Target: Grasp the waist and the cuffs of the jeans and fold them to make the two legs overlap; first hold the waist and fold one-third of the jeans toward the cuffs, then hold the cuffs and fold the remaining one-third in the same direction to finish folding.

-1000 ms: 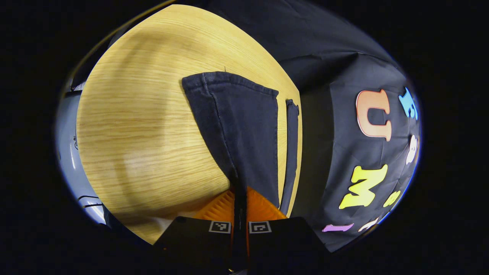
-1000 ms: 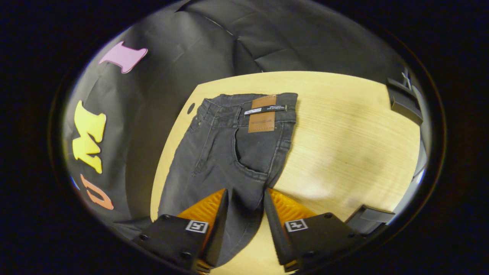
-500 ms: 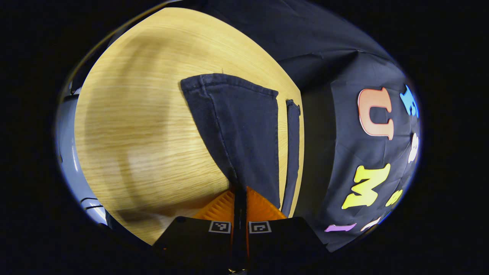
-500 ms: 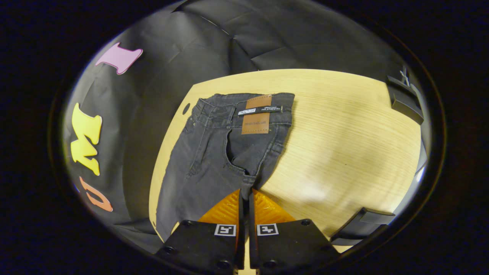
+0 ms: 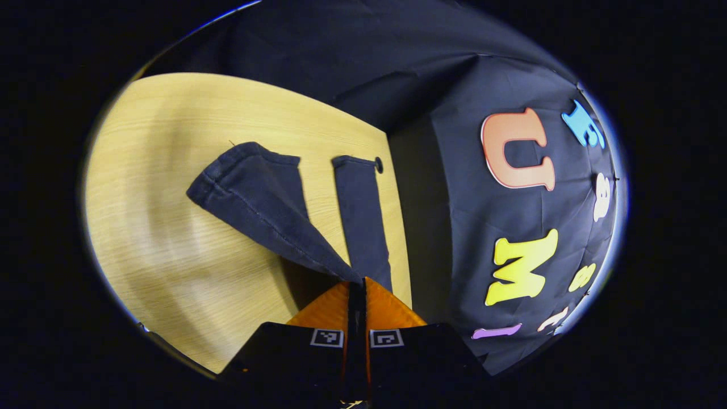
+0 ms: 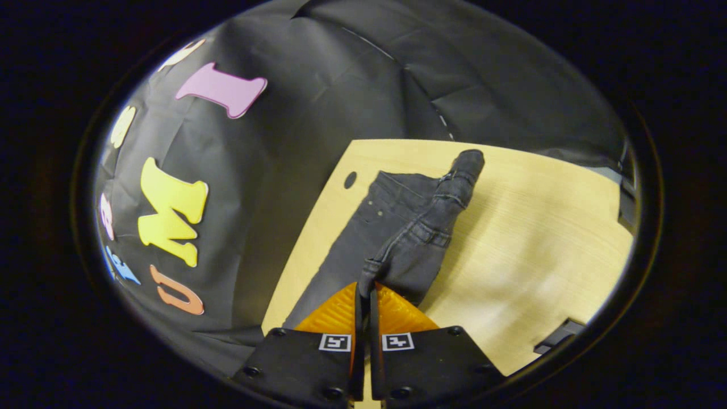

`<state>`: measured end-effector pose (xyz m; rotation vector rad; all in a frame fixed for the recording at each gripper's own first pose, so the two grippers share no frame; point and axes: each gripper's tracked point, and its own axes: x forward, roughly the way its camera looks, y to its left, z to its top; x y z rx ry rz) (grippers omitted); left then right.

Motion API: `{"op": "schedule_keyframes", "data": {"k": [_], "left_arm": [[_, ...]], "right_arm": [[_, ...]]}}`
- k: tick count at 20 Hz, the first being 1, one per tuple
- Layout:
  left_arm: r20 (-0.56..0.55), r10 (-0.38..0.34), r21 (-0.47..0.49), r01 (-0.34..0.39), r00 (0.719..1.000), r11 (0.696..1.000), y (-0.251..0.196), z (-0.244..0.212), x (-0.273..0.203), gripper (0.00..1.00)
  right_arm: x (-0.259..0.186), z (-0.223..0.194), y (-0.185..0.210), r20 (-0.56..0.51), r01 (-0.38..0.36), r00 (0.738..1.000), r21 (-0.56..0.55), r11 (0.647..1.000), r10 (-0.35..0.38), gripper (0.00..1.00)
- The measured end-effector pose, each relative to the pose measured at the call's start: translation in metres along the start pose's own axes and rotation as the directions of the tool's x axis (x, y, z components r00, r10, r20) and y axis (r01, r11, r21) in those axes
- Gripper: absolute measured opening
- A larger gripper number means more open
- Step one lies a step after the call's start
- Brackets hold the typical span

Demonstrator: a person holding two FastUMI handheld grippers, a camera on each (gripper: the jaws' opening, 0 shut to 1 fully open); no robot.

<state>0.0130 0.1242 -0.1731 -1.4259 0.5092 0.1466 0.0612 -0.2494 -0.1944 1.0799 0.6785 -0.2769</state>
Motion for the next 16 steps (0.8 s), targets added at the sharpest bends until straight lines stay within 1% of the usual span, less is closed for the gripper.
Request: {"op": "schedule_keyframes", "data": {"k": [1,2,3,6,8,10,15,16], "left_arm": [[-0.001,0.006,0.027,-0.006,1.000,1.000,-0.007,0.004,0.012,0.03],[-0.004,0.007,0.046,-0.006,1.000,0.999,-0.016,0.009,0.023,0.03],[-0.005,0.003,0.058,-0.002,1.000,0.998,-0.026,0.015,0.035,0.03],[-0.017,-0.004,0.084,0.005,1.000,0.996,-0.050,0.026,0.079,0.03],[-0.020,0.012,0.116,-0.010,1.000,0.993,-0.059,0.030,0.113,0.03],[-0.024,0.029,0.152,-0.025,0.999,0.988,-0.062,0.034,0.145,0.03],[-0.042,0.102,0.211,-0.091,0.994,0.973,-0.057,0.037,0.218,0.03],[-0.049,0.112,0.222,-0.099,0.993,0.970,-0.056,0.037,0.230,0.03]], "right_arm": [[0.006,0.005,0.011,-0.006,-0.018,1.000,-0.001,1.000,0.018,0.05],[0.013,0.011,0.019,-0.007,-0.029,1.000,0.002,1.000,0.029,0.02],[0.023,0.016,0.025,-0.010,-0.036,0.999,0.002,0.999,0.036,0.05],[0.057,0.029,0.042,-0.012,-0.039,0.999,-0.013,0.999,0.039,0.06],[0.084,0.039,0.057,0.006,-0.048,0.999,-0.032,0.998,0.048,0.06],[0.114,0.045,0.062,0.024,-0.030,0.999,-0.078,0.996,0.032,0.05],[0.174,0.056,0.064,0.073,0.029,0.997,-0.119,0.992,-0.021,0.05],[0.185,0.056,0.063,0.078,0.038,0.997,-0.125,0.991,-0.028,0.01]]}}
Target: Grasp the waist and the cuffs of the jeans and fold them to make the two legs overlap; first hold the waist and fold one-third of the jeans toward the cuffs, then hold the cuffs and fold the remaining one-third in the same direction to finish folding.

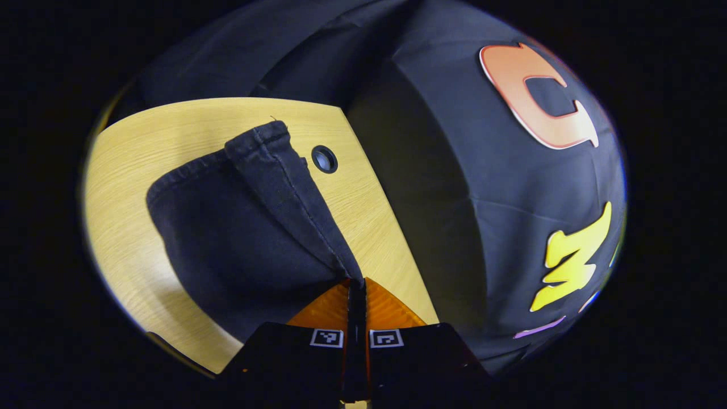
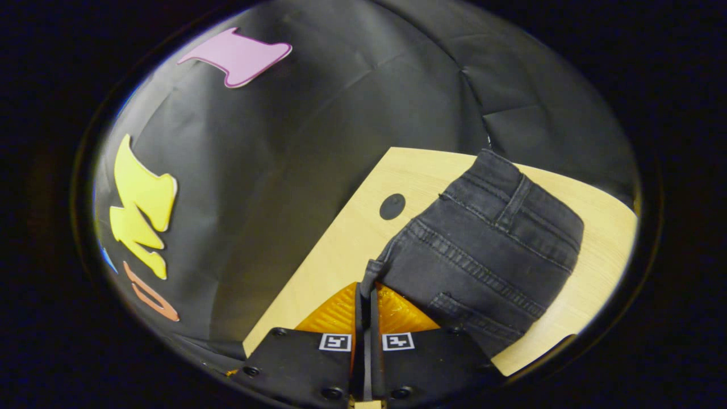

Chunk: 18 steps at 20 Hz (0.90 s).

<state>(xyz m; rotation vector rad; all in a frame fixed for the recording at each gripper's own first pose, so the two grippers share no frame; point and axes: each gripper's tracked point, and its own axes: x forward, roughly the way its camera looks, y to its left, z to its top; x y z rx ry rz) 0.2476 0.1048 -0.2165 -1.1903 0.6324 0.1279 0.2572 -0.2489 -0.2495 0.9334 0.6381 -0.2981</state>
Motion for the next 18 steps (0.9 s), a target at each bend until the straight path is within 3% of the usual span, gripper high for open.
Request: {"op": "schedule_keyframes", "data": {"k": [1,9,10,11,13,14,15,16,17,18], "left_arm": [[-0.008,0.012,0.014,-0.012,1.000,1.000,0.002,0.000,0.010,0.03],[-0.029,0.073,0.076,-0.071,0.997,0.995,0.018,-0.008,0.054,0.04],[-0.025,0.075,0.106,-0.072,0.997,0.992,0.018,-0.009,0.055,0.00],[-0.021,0.070,0.132,-0.067,0.997,0.989,0.014,-0.008,0.053,0.02],[0.010,0.080,0.206,-0.080,0.997,0.975,0.010,-0.005,0.048,0.63],[0.027,0.087,0.251,-0.091,0.996,0.964,0.009,-0.002,0.046,0.70],[0.038,0.094,0.283,-0.101,0.995,0.954,0.006,-0.001,0.042,0.72],[0.053,0.083,0.315,-0.096,0.995,0.944,-0.001,0.002,0.036,0.70],[0.074,0.087,0.351,-0.108,0.993,0.930,-0.006,0.003,0.030,0.90],[0.081,0.078,0.402,-0.104,0.994,0.910,-0.012,0.005,0.020,0.98]], "right_arm": [[0.010,-0.001,0.000,0.004,0.008,1.000,-0.007,1.000,-0.008,0.05],[0.052,-0.014,-0.022,-0.012,0.091,0.996,-0.046,0.995,-0.092,0.06],[0.049,-0.014,-0.018,-0.011,0.079,0.997,-0.038,0.996,-0.080,0.08],[0.050,-0.016,-0.010,-0.019,0.048,0.999,-0.029,0.998,-0.049,0.31],[0.047,-0.018,0.001,-0.032,0.018,0.999,-0.061,0.998,-0.020,0.77],[0.043,-0.019,0.001,-0.026,0.030,0.999,-0.108,0.994,-0.033,1.00],[0.039,-0.017,0.002,-0.013,0.037,0.999,-0.155,0.987,-0.039,0.92],[0.033,-0.013,0.009,-0.002,0.023,1.000,-0.192,0.981,-0.024,0.98],[0.026,-0.008,0.017,0.021,0.022,1.000,-0.232,0.972,-0.017,0.98],[0.018,0.004,0.018,0.062,0.035,0.998,-0.282,0.959,-0.018,0.98]]}}
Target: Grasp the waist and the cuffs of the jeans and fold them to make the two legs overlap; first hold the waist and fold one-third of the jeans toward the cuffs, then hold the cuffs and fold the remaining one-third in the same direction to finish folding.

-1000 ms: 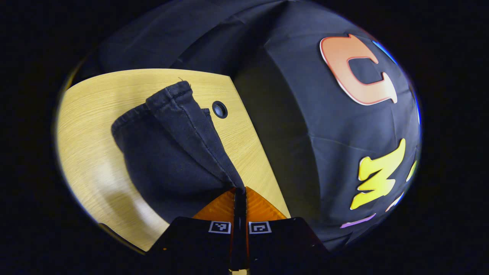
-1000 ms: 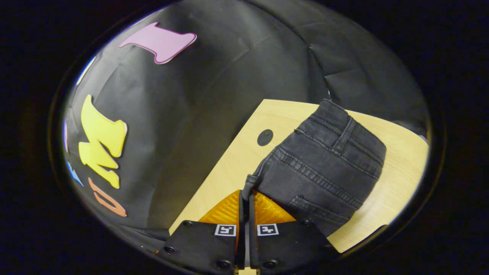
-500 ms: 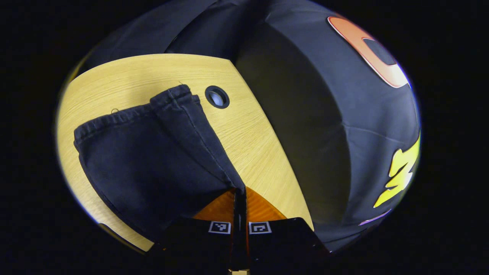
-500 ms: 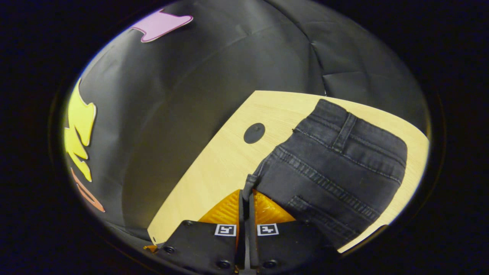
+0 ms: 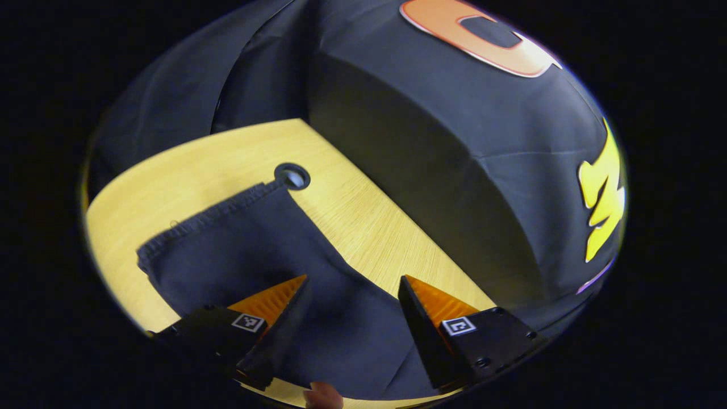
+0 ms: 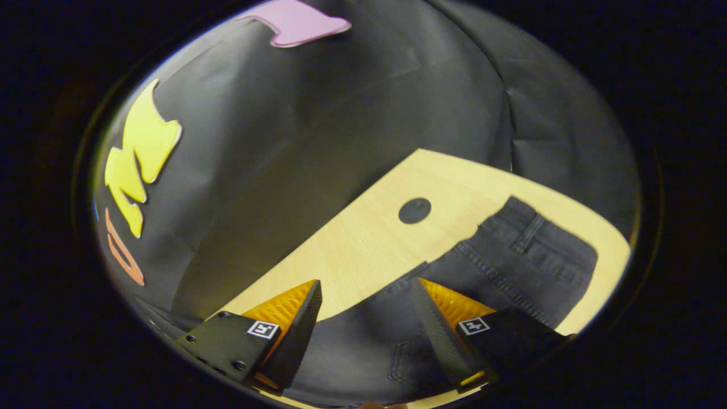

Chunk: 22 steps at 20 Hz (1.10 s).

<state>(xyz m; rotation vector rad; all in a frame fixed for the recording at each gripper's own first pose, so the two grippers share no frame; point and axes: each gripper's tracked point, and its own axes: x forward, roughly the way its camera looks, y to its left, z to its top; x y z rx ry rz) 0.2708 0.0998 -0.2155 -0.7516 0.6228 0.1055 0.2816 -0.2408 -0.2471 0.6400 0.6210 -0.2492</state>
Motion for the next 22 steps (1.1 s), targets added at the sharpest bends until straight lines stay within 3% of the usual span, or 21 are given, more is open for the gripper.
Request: {"op": "schedule_keyframes", "data": {"k": [3,6,9,11,16,18,19,20,21,22], "left_arm": [[0.076,-0.014,0.180,0.000,0.997,0.984,-0.016,0.017,-0.030,0.99],[0.170,-0.099,0.289,0.047,0.980,0.956,-0.054,0.037,-0.069,0.99],[0.295,-0.279,0.389,0.152,0.914,0.908,-0.107,0.051,-0.120,0.99],[0.384,-0.349,0.471,0.143,0.855,0.870,-0.129,0.058,-0.155,0.99],[0.466,-0.390,0.596,0.045,0.794,0.802,-0.156,0.038,-0.215,0.99],[0.492,-0.404,0.628,0.006,0.771,0.778,-0.166,0.023,-0.237,0.98],[0.488,-0.412,0.641,0.004,0.769,0.767,-0.168,0.014,-0.245,0.93],[0.479,-0.413,0.651,0.003,0.774,0.759,-0.168,0.005,-0.252,0.98],[0.487,-0.408,0.653,-0.012,0.772,0.757,-0.164,0.000,-0.261,0.98],[0.494,-0.405,0.651,-0.018,0.770,0.759,-0.162,-0.007,-0.270,0.98]], "right_arm": [[-0.023,0.038,-0.015,0.131,0.080,0.989,-0.142,0.987,-0.062,0.98],[-0.038,0.060,-0.053,0.181,0.183,0.971,-0.158,0.970,-0.154,0.98],[-0.044,0.069,-0.110,0.200,0.284,0.945,-0.104,0.953,-0.259,0.98],[-0.047,0.062,-0.143,0.180,0.322,0.935,-0.068,0.944,-0.305,0.98],[-0.050,0.033,-0.180,0.123,0.320,0.942,-0.062,0.945,-0.311,0.99],[-0.048,0.021,-0.183,0.104,0.302,0.951,-0.088,0.949,-0.292,0.92],[-0.045,0.014,-0.181,0.090,0.289,0.956,-0.102,0.952,-0.281,0.93],[-0.041,0.008,-0.181,0.077,0.282,0.959,-0.117,0.952,-0.274,0.99],[-0.037,0.002,-0.179,0.070,0.267,0.963,-0.129,0.955,-0.260,0.93],[-0.037,-0.001,-0.181,0.069,0.275,0.961,-0.142,0.951,-0.267,0.96]]}}
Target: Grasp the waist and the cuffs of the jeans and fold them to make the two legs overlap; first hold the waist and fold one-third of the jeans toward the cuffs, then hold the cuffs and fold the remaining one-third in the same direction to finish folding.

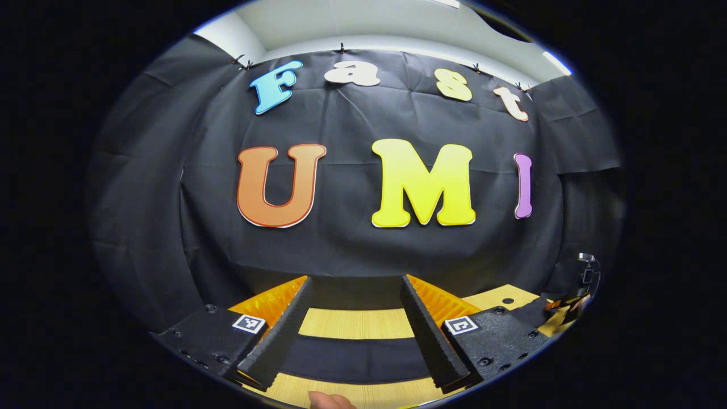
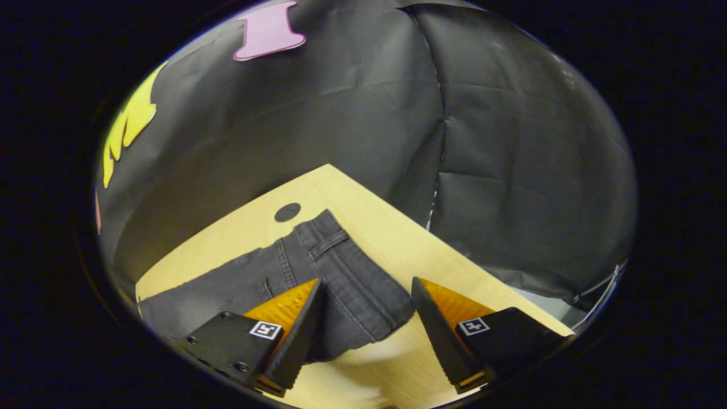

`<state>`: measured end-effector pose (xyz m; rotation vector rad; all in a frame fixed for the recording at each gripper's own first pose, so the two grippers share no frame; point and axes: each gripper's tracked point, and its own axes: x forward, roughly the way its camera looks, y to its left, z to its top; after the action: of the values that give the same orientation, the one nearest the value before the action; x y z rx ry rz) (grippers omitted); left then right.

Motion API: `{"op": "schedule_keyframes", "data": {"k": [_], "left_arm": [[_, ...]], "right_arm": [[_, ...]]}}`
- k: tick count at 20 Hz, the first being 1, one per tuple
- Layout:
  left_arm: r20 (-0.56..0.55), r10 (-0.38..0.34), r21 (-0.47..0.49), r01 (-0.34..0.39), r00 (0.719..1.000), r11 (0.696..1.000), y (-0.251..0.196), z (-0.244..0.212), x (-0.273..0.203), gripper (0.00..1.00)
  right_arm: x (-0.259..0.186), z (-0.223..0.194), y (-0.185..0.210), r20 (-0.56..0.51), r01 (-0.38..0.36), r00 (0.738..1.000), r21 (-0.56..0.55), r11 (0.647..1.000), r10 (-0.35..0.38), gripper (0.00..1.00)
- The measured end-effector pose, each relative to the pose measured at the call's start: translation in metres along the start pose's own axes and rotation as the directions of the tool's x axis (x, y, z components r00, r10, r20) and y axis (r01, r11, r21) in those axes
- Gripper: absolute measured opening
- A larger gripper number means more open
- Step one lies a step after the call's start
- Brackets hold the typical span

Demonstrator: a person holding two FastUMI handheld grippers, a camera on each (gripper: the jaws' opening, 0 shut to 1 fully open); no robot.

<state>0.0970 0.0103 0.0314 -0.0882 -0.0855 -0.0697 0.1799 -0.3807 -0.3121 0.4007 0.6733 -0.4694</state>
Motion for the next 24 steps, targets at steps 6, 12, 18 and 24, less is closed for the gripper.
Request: {"op": "schedule_keyframes", "data": {"k": [6,12,18,24], "left_arm": [[-0.028,0.035,0.018,-0.035,0.999,0.999,-0.012,-0.002,-0.047,0.99],[-0.022,0.065,-0.012,-0.065,0.998,0.998,0.002,0.005,-0.059,0.99],[-0.019,0.054,-0.022,-0.054,0.998,0.998,0.015,0.006,-0.063,0.99],[-0.034,0.027,-0.051,-0.029,0.999,0.998,0.026,0.000,-0.068,0.99]], "right_arm": [[0.002,-0.001,0.012,-0.018,-0.024,1.000,-0.053,0.998,0.023,0.36],[-0.006,0.008,0.015,-0.006,-0.003,1.000,-0.090,0.996,0.002,0.00],[-0.069,0.057,0.053,0.158,-0.057,0.984,-0.172,0.983,0.085,0.02],[-0.164,0.063,0.183,0.272,-0.176,0.923,-0.327,0.929,0.271,0.02]]}}
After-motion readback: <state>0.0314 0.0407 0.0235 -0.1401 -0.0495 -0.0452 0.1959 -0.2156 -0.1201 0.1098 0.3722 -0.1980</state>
